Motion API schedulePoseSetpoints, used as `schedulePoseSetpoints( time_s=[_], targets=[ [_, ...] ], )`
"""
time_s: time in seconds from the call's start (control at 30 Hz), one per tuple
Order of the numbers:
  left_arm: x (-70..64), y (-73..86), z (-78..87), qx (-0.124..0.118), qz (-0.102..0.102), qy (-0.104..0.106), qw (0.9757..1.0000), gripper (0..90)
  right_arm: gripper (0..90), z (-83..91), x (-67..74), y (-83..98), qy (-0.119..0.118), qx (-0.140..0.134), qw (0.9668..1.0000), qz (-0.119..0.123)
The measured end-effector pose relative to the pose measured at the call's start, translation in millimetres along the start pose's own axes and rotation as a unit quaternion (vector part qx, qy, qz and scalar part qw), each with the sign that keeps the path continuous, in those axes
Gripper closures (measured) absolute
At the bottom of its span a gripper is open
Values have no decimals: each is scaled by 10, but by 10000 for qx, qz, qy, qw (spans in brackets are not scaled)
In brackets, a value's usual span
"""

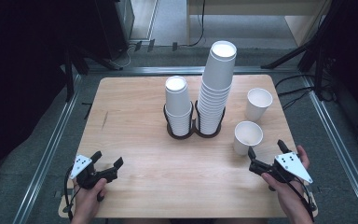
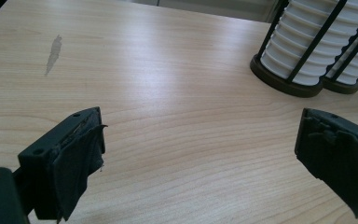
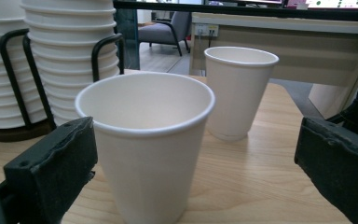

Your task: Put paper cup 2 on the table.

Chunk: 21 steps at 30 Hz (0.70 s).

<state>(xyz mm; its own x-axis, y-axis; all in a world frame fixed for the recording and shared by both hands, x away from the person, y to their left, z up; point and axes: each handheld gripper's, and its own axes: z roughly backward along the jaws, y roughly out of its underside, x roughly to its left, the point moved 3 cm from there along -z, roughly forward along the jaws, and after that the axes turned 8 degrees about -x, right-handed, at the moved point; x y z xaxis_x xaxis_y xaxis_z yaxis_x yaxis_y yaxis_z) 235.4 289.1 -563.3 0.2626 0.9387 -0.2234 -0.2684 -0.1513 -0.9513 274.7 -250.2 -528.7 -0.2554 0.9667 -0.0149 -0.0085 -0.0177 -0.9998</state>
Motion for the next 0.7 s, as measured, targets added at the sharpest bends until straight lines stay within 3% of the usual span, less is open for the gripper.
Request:
schedulePoseSetpoints(
  time_s=[0.47,0.6,0.7],
  targets=[
    [-8,3,-6,3,-26,-10,10000,16,0,167,-298,125,364,175,9989,232],
    [-8,3,-8,1,-24,-6,10000,16,0,171,-421,178,597,288,9971,372],
    [-8,3,-8,7,-41,-1,10000,16,0,160,-474,214,660,362,9966,327]
  ],
)
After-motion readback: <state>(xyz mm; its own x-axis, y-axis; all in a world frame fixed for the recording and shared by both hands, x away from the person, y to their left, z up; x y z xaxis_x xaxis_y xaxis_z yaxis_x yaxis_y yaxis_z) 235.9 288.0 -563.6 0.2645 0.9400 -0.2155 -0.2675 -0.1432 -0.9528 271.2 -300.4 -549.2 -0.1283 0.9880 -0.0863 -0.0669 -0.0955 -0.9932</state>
